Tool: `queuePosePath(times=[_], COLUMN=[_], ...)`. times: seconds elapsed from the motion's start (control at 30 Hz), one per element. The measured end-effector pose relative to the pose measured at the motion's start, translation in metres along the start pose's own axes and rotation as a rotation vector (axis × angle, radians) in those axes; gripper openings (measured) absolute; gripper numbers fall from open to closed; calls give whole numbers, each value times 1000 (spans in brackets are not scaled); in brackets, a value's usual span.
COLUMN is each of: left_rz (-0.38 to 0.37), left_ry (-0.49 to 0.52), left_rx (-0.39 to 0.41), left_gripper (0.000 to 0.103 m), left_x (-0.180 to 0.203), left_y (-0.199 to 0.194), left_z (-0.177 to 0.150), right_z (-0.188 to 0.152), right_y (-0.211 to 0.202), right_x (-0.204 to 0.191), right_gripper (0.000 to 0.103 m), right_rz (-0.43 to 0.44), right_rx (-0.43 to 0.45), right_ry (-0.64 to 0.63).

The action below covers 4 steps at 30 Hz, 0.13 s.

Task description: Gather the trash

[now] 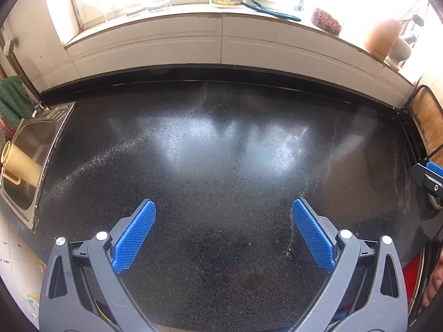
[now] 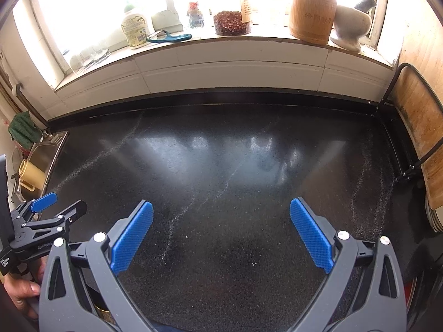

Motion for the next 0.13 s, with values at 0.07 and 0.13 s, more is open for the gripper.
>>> queuePosePath(times=[0.07, 0.13], left_rz=[-11, -11], left_ry=[-3, -3], left_rx=[-12, -25], left_gripper=[96, 96], left_x=[-1, -3], left_y=[6, 16], left_z=[1, 3], right_z=[0, 0], right_y=[8, 17], right_x=[3, 7], right_gripper=[96, 96], right_rz=[0, -2], right_rx=[-7, -14], right_ry=[1, 0])
Point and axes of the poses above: each gripper's, at about its wrist camera, not at the fingertips, and y roughly the way its jaws point, x to its right, z to its top, the point moved 2 cm from there along y, roughly the way its jaws point, and after that the axes turned 1 degree about -y, right-handed, at the moved point
